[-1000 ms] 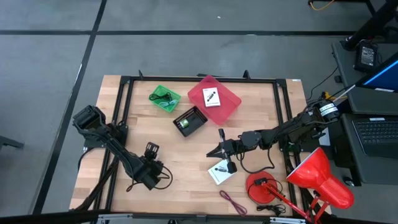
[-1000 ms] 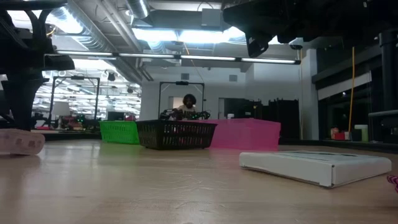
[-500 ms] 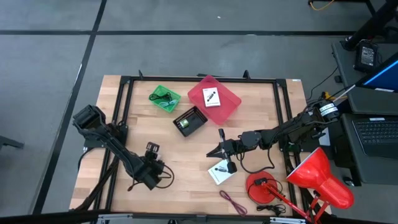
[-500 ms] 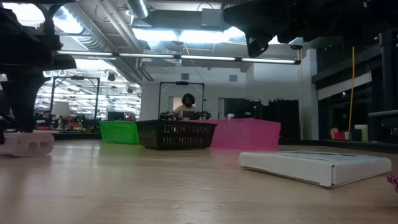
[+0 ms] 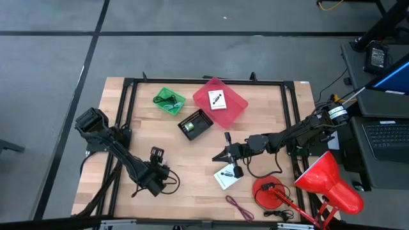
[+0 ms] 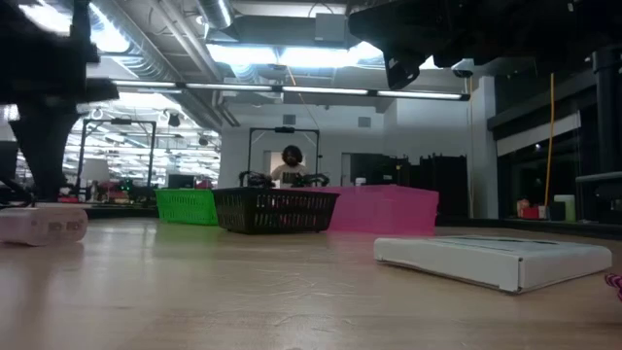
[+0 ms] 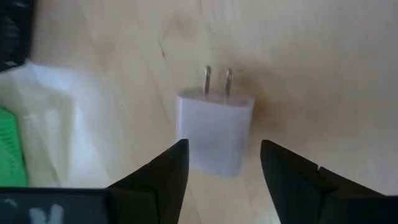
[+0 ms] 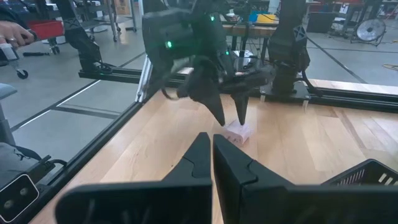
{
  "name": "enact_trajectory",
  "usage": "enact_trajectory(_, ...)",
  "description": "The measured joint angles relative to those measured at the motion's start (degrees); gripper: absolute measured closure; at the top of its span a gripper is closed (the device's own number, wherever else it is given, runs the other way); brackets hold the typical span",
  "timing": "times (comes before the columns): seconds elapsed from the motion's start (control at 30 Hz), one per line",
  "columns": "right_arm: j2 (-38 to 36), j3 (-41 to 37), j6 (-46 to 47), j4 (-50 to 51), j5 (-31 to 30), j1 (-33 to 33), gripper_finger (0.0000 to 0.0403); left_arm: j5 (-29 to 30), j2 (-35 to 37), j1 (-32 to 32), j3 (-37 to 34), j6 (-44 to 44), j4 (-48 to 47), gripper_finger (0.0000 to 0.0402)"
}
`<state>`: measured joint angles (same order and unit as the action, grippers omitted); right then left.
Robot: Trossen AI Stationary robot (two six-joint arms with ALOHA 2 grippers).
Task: Pick and place items into bin
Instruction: Put the pink charger adapter into the black bin
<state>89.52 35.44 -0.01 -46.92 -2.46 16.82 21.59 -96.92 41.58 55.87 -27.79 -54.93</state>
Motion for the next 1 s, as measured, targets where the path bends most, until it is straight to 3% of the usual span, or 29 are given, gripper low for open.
enact_trajectory(0.2, -0.02, 0.00, 0.02, 0.00, 0.00, -0.02, 0.0402, 1.78, 3.23, -0.48, 1.12, -0.92, -0.90, 0.0202)
enact_trajectory(0.47, -0.02, 0.00, 2.75, 0.00, 0.15, 0.15, 0.0402, -5.11, 3.32, -5.96, -0.52, -5.36, -0.35, 0.0201)
enact_trajectory(0.7, -0.02, 0.00, 2.56, 0.02, 0.15, 0.35, 0.0402, -4.72, 3.32, -8.83, -0.72, -0.77, -0.26, 0.0201)
enact_trajectory(1.0, -0.04, 0.00, 2.56, 0.57, 0.14, 0.35, 0.0402, -9.74, 3.32, -9.22, -0.72, 5.01, 1.54, 0.0201)
